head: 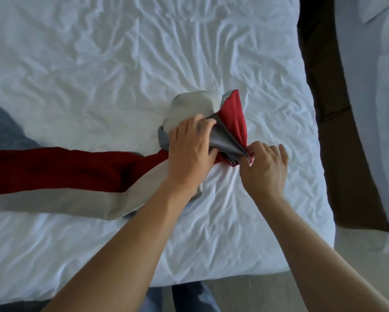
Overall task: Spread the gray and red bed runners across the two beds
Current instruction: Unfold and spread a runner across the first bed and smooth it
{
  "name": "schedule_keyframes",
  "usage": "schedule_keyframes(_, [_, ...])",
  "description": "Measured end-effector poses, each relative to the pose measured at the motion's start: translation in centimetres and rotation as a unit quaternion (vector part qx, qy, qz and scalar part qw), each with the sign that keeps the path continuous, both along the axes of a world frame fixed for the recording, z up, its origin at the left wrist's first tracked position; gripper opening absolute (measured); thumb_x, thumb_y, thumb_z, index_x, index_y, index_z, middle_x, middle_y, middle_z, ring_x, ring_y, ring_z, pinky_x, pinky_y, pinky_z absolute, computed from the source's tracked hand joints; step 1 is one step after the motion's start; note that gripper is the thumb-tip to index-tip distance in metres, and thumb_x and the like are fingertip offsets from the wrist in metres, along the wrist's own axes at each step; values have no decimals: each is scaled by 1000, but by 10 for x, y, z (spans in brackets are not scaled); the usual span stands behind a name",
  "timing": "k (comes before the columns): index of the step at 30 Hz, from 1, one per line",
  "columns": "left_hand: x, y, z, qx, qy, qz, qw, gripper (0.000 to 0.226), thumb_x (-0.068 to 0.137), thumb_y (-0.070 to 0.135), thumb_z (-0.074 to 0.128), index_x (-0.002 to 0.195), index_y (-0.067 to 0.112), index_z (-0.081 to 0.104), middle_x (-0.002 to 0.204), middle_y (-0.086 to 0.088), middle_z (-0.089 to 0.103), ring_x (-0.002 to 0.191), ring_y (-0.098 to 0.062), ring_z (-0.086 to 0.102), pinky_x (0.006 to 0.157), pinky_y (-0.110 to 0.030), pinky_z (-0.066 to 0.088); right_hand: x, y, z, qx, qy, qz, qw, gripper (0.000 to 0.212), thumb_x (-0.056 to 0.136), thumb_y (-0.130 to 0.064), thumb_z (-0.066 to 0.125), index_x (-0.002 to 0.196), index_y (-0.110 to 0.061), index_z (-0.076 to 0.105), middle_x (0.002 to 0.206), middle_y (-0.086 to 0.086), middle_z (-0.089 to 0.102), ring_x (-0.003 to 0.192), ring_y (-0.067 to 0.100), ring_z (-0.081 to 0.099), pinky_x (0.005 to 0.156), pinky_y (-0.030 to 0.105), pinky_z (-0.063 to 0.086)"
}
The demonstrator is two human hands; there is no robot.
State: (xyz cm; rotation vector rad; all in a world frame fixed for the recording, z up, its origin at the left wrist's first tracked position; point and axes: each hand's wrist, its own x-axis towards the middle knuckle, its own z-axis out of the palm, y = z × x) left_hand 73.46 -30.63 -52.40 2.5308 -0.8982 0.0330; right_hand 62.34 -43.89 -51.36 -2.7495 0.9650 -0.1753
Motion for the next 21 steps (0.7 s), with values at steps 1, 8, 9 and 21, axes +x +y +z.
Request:
schedule_keyframes(1, [0, -2, -1, 1, 5, 8, 1000, 44, 78, 30, 68, 119, 21, 58, 121, -2, 56, 110, -27, 51, 95, -38, 34, -7, -11, -1, 6, 6, -22, 1000, 7, 87, -17, 63, 84, -11, 59, 76, 3, 64, 88, 31, 57, 114, 50, 28])
schedule_keyframes(8, [-38, -68, 3, 4, 48, -86, 995, 3, 84, 21, 67, 83, 19, 65, 78, 1, 62, 80, -27, 56, 75, -40, 38, -42, -54, -2, 20, 9, -78, 997, 26, 87, -33, 68, 109, -22, 61, 91, -6, 70, 100, 22, 59, 116, 44, 27])
schedule_keyframes(9, [-46, -79, 3, -5, 39, -100, 994, 4, 85, 21, 66, 82, 20, 65, 77, 1, 62, 78, -26, 56, 74, -39, 39, -44, -57, -3, 18, -1, -78, 997, 23, 86, -33, 69, 105, -22, 61, 87, -7, 69, 97, 22, 60, 117, 43, 25])
schedule_keyframes(21, [-52, -113, -13, 9, -22, -227, 974, 23, 92, 31, 49, 87, 25, 70, 83, 6, 65, 87, -23, 57, 89, -37, 30, -68, -84, -15, 18, 29, 29, 999, 66, 83, -28, 77, 142, -25, 48, 137, 7, 54, 126, 29, 48, 108, 46, 37])
